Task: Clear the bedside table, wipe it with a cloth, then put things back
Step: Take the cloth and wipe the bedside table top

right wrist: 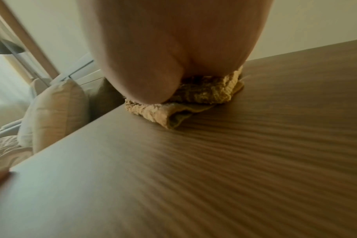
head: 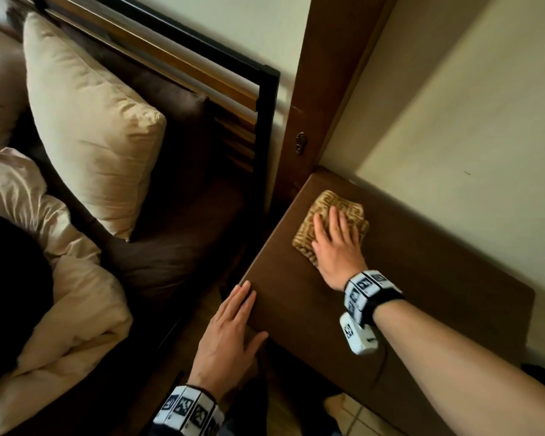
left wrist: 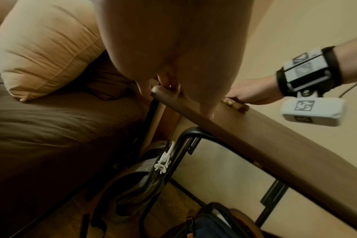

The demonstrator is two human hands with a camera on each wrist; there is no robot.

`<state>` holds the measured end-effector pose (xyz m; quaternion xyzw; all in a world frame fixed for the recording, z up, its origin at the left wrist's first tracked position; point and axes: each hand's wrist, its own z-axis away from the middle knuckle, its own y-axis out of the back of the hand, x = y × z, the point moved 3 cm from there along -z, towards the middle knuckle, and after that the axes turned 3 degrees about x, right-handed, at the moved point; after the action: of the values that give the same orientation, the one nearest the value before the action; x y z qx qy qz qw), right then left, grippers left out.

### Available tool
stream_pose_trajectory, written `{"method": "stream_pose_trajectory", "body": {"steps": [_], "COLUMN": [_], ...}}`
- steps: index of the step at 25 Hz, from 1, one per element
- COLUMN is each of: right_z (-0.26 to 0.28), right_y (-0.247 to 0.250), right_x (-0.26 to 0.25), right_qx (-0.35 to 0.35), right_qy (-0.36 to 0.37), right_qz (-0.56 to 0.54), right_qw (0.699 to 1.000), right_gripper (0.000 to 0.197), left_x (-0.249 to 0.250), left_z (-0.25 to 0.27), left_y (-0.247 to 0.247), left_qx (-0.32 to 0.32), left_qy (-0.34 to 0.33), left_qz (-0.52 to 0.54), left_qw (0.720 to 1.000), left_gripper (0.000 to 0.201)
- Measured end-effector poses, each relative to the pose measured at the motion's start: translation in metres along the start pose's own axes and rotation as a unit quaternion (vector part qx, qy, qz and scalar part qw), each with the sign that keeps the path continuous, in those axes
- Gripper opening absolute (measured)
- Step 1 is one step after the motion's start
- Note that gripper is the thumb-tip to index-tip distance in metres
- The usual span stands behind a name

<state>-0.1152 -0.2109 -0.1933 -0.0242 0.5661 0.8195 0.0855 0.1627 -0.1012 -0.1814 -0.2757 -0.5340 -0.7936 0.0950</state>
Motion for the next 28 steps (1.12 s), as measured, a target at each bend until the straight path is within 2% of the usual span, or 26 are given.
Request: {"method": "stream_pose_trajectory", "body": {"steps": [5,10,14,16,19,22,24,25,26,28], "right_z": [0.014,0.058,0.098,0.13,0.19,0.226,0.216,0.201,0.182,0.143], "right_y": [-0.015,-0.031,-0.051,-0.057,-0.066,-0.065,-0.059,-0.055,-0.05,-0.045], "right_x": [-0.074,-0.106,-0.107,-0.085,-0.019,0.06,0.091,0.092,0.083,0.043], "right_qx": [-0.016,-0.021,-0.005,-0.011,-0.028,-0.01,0.003,0.013,0.025,0.045], "right_qy": [0.079,0.132,0.142,0.119,0.062,-0.059,-0.162,-0.189,-0.193,-0.138], "right_qz": [0.026,0.026,0.001,-0.01,-0.003,-0.01,-0.045,-0.061,-0.069,-0.067], "right_qw": [0.996,0.991,0.99,0.993,0.998,0.998,0.986,0.98,0.978,0.987], "right_gripper": [0.075,0.077,0.071,0.07,0.067,0.07,0.069,0.068,0.067,0.066], "left_x": [-0.014,-0.028,-0.023,-0.018,-0.015,-0.016,-0.017,-0.019,-0.021,-0.029], "left_z": [0.0,0.006,0.009,0.009,0.007,0.006,0.005,0.004,0.004,0.003], "left_y": [0.028,0.049,0.046,0.04,0.037,0.036,0.035,0.035,0.036,0.039], "left_qx": [0.019,0.048,0.012,-0.004,-0.002,0.002,0.003,-0.001,-0.004,-0.005], "left_qy": [0.02,0.043,0.04,0.043,0.06,0.06,0.057,0.053,0.048,0.044], "left_qz": [0.072,0.074,0.046,0.032,0.026,0.013,0.016,0.02,0.028,0.044], "left_qw": [0.997,0.995,0.998,0.999,0.998,0.998,0.998,0.998,0.998,0.998], "left_gripper": [0.071,0.065,0.063,0.063,0.063,0.06,0.058,0.057,0.056,0.056]}}
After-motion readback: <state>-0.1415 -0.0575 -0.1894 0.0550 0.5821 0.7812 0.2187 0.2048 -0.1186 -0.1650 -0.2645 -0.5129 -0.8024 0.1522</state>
